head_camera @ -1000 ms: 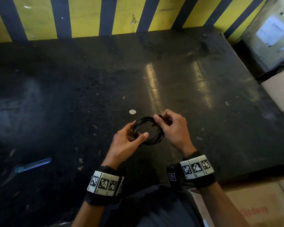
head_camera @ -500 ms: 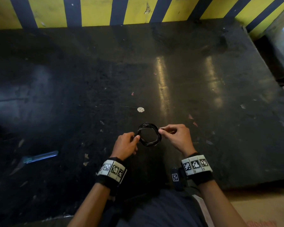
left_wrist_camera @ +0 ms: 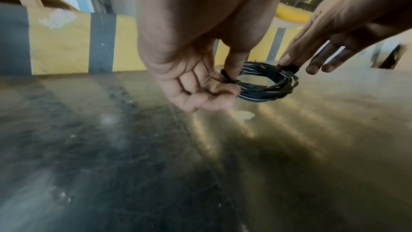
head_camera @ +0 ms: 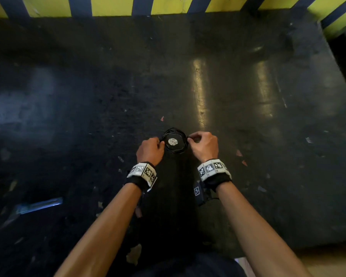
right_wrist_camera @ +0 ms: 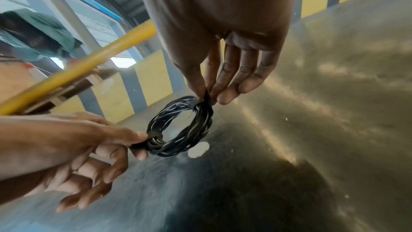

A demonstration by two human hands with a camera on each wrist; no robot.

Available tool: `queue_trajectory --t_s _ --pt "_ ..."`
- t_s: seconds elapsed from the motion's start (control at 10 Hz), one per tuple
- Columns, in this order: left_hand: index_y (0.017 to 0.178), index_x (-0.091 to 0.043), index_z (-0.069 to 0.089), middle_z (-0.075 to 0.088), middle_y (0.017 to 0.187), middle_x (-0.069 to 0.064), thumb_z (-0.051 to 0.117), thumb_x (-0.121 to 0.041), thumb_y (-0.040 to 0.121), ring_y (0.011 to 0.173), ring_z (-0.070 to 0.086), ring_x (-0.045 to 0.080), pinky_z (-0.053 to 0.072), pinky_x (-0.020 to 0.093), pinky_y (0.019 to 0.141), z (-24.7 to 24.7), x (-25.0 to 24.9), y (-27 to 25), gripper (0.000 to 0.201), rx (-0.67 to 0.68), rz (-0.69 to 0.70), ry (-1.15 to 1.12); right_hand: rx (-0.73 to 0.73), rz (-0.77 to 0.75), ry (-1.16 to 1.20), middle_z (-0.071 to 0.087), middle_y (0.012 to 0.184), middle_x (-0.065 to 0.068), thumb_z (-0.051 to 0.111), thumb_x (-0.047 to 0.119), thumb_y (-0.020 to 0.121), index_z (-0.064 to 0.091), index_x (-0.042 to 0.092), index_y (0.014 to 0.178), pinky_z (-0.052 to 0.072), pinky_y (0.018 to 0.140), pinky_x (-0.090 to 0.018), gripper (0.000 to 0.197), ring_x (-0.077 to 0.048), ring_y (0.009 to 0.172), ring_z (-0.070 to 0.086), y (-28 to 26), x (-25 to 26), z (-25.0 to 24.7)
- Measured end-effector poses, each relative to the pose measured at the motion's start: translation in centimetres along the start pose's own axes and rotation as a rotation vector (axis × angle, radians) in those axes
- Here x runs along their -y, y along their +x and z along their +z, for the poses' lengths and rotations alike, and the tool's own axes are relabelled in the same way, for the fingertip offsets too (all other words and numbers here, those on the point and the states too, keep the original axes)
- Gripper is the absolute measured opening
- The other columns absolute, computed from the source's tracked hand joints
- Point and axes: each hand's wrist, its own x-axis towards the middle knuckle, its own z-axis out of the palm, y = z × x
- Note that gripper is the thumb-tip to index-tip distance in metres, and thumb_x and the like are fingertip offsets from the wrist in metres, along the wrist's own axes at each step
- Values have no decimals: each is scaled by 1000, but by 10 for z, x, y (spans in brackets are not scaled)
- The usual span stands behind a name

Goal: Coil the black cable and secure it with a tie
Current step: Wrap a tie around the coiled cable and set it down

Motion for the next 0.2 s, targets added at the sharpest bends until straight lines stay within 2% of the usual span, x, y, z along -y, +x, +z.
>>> queue_trajectory --t_s 0.1,0.2 --pt "106 -12 65 70 109 18 48 -40 100 102 66 38 55 44 84 12 9 20 34 93 -39 30 95 92 9 81 107 -2 71 24 89 78 19 111 57 93 -27 23 -18 102 75 10 -2 14" --pt "110 -12 63 70 112 18 50 -40 99 105 65 39 54 45 87 24 23 33 33 148 -42 -8 174 172 75 77 119 -3 70 24 92 71 18 125 51 101 -25 34 -18 112 71 12 -8 20"
